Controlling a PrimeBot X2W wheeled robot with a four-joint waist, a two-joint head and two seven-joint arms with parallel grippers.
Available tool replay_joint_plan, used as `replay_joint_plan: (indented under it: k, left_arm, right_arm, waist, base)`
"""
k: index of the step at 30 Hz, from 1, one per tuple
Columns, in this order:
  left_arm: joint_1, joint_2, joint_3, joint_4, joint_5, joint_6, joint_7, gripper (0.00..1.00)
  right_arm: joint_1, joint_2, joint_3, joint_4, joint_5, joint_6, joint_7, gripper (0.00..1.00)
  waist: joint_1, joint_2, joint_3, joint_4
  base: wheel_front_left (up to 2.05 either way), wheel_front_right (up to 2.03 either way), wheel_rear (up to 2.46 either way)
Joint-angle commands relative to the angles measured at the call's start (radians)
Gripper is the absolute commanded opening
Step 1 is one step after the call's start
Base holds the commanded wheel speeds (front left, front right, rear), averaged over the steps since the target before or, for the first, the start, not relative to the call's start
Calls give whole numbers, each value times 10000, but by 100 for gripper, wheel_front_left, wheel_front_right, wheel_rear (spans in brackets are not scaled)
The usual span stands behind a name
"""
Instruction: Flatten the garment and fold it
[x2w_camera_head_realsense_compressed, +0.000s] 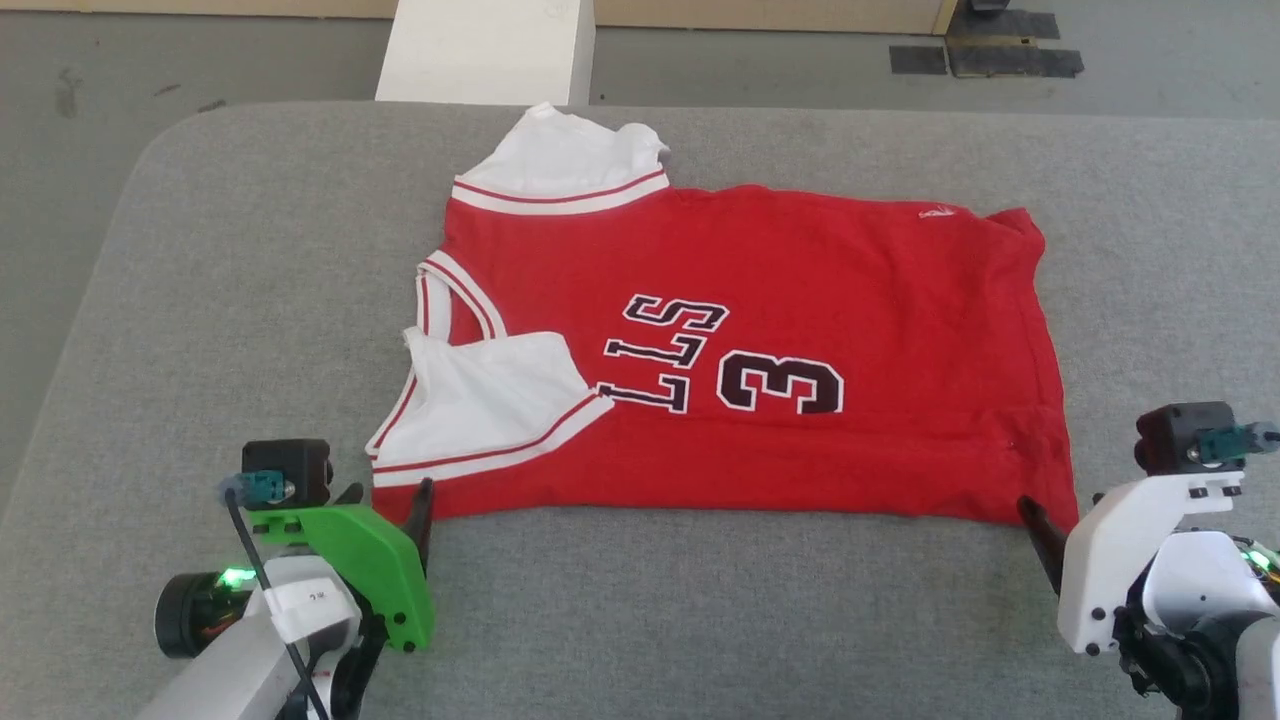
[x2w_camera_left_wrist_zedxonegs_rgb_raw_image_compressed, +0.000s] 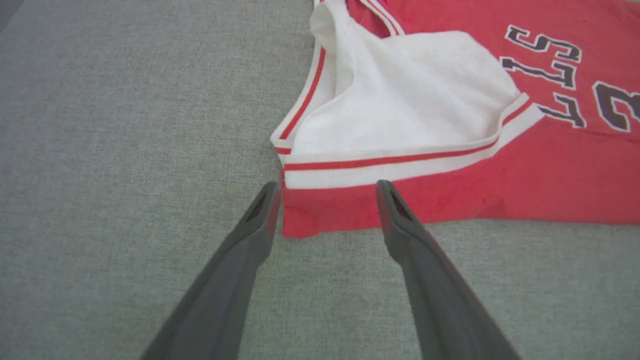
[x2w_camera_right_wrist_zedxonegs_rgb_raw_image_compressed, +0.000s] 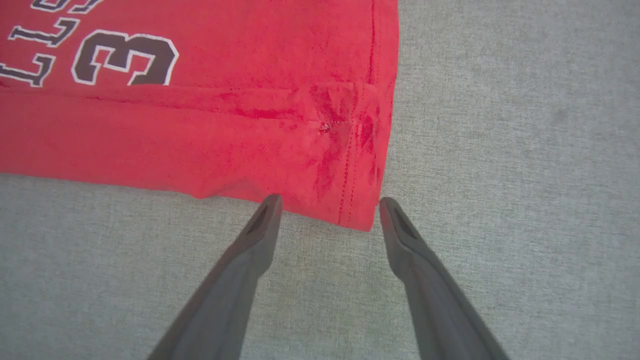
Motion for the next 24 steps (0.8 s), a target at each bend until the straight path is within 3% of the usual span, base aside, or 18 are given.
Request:
replay_joint_plan:
  k: [1, 8, 13, 14, 15, 16, 19, 24]
  left_arm:
    - [123, 108, -1, 0, 55, 138, 75, 100]
    - [-26, -24, 101, 586, 32, 364, 56, 100]
    - [-304, -346, -62, 1424, -221, -38, 297, 99]
    - [-301, -390, -105, 1518, -279, -117, 362, 51]
    - [-288, -443, -152, 1628, -362, -231, 436, 30]
    - [-278, -474, -192, 1709, -416, -339, 477, 0]
    - [-281, -566, -214, 1863, -528, -696, 335, 0]
    - [-317, -584, -175, 1675, -490, -894, 10, 0]
  right_arm:
    - [146, 76, -60, -163, -59, -15, 64, 100]
    - [234, 244, -191, -594, -14, -15, 158, 100]
    - [114, 284, -330, -763, -306, -15, -22, 100]
    - [102, 288, -331, -750, -327, -15, -38, 100]
    - [91, 291, -337, -726, -345, -15, -52, 100]
    - [83, 294, -350, -710, -364, -15, -62, 100]
    - [44, 298, -371, -641, -483, -15, -126, 100]
    - [-189, 314, -581, -257, -817, -15, -286, 100]
  waist:
    - [0, 0, 143, -75]
    - [0, 0, 650, -282]
    - [0, 0, 1059, -381]
    - [0, 0, 1064, -387]
    - [0, 0, 1056, -389]
    - [0, 0, 1033, -382]
    - [0, 0, 868, -336]
    - [0, 0, 637, -190]
  base:
    - [0, 0, 0]
    - [0, 0, 0]
    - [0, 0, 0]
    - [0, 0, 0]
    - [0, 0, 0]
    - [0, 0, 0]
    - [0, 0, 0]
    - [0, 0, 0]
